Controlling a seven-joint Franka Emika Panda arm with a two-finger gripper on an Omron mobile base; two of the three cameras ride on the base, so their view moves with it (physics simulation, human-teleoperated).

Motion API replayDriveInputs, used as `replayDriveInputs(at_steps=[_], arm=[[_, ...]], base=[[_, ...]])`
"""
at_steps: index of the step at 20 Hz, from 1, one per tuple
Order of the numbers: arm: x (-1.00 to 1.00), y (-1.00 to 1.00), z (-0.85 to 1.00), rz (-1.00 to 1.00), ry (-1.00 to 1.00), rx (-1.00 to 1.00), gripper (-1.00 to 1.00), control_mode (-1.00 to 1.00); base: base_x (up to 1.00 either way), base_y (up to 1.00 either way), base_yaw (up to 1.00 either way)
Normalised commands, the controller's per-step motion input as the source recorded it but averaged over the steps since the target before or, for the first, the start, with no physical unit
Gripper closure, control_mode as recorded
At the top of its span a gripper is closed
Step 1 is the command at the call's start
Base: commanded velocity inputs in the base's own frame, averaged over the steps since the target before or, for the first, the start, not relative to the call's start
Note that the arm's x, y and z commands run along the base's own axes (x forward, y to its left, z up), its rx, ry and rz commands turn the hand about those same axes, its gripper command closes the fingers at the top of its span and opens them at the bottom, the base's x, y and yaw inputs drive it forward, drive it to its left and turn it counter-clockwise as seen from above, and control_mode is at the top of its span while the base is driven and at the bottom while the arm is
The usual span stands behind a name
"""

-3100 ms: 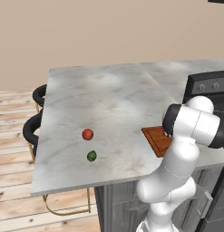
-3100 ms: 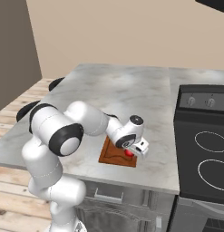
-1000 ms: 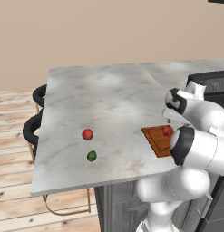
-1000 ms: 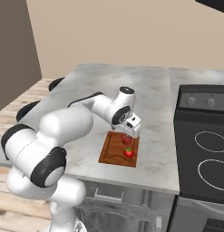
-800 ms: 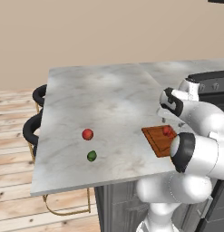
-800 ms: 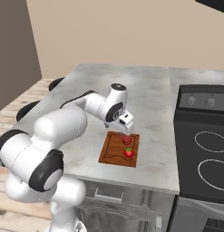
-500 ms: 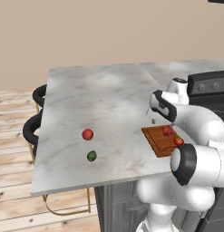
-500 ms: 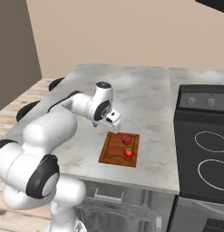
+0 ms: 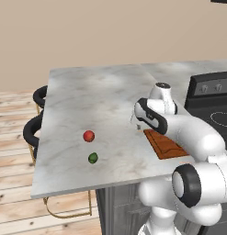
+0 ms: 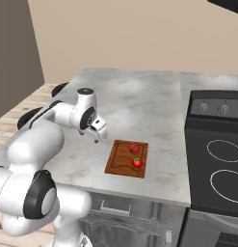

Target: Place the avocado, onion, tomato, and bell pepper on the cutting board.

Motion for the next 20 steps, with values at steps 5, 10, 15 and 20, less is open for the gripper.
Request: replayDriveInputs(at_steps=[5,10,15,20], arm=[[0.00,0.72,0.00,0.00,0.00,0.00,-1.00,-1.00],[0.00,0.72,0.00,0.00,0.00,0.00,-1.00,-1.00],[0.00,0.67,0.00,0.00,0.00,0.01,-1.00,-1.00],[0.00,0.58,0.00,0.00,0.00,0.02,-1.00,-1.00]], base=[[0.00,0.00,0.00],[0.00,0.00,0.00],[0.00,0.00,0.00],[0.00,0.00,0.00]])
